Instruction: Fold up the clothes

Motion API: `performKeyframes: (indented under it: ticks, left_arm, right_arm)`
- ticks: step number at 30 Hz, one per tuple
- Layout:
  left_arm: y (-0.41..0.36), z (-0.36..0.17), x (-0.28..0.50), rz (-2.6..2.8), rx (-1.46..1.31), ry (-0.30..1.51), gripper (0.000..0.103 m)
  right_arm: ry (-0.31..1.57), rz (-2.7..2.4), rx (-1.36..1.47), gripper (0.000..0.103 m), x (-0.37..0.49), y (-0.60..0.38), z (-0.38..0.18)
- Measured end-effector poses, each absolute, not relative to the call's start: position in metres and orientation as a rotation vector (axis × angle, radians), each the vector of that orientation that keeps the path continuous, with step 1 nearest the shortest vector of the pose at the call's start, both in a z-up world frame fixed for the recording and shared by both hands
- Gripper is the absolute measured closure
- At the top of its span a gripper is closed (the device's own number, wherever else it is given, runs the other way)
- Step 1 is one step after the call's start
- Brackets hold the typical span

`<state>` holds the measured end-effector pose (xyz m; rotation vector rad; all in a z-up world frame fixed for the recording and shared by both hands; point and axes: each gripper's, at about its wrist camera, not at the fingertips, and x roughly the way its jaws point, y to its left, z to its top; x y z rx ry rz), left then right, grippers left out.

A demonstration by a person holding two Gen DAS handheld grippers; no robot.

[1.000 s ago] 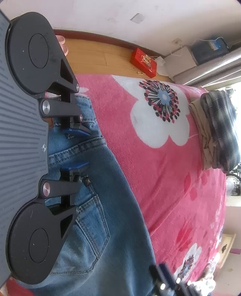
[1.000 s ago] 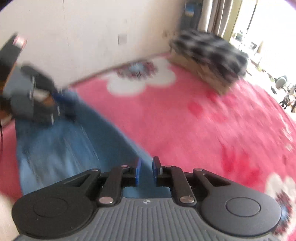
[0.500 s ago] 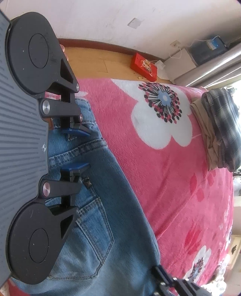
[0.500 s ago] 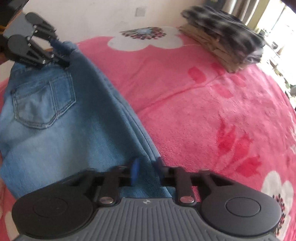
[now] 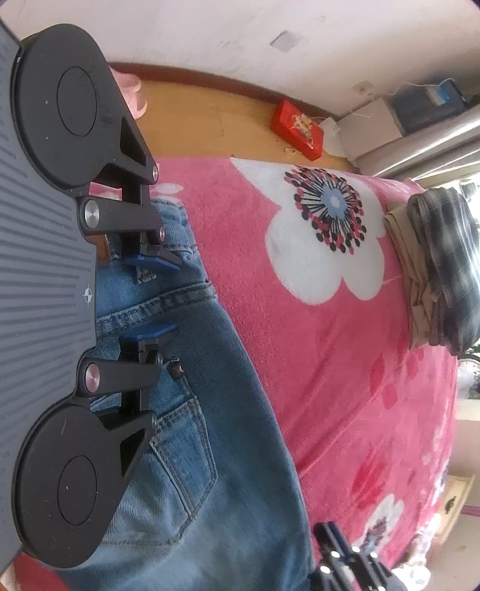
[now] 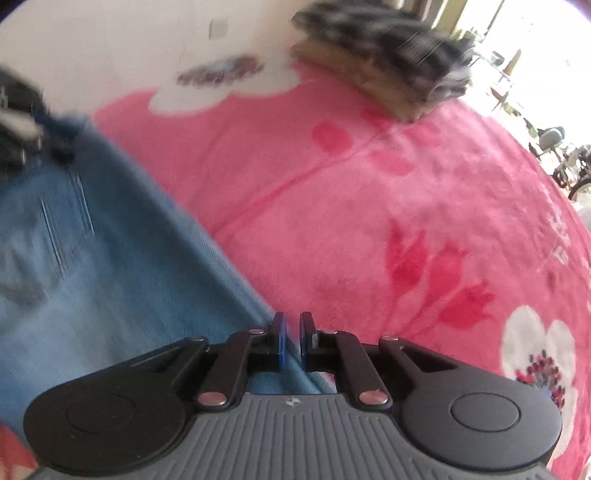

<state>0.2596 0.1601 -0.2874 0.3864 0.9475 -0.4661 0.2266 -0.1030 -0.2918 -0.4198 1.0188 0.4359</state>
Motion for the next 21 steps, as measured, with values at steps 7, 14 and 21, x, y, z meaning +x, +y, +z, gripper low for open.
performKeyframes:
  ticks: [7, 14, 21]
  left_arm:
    - [0.178, -0.263, 0.242, -0.410, 0.296, 0.919, 0.065]
    - [0.248, -0.238, 0.186, -0.141, -0.110, 0.984, 0.046]
    - [0.306, -0.303, 0.164, -0.082, -0.702, 1.112, 0.038]
  right_arm:
    - [0.979, 0.743, -0.298, 0.060, 0.251, -0.056, -0.255]
    - [1.096, 1.033, -0.231, 0.050, 0.299, 0.044, -0.284]
    - [1.363, 1.119, -0.102, 0.044, 0.350, 0.096, -0.340]
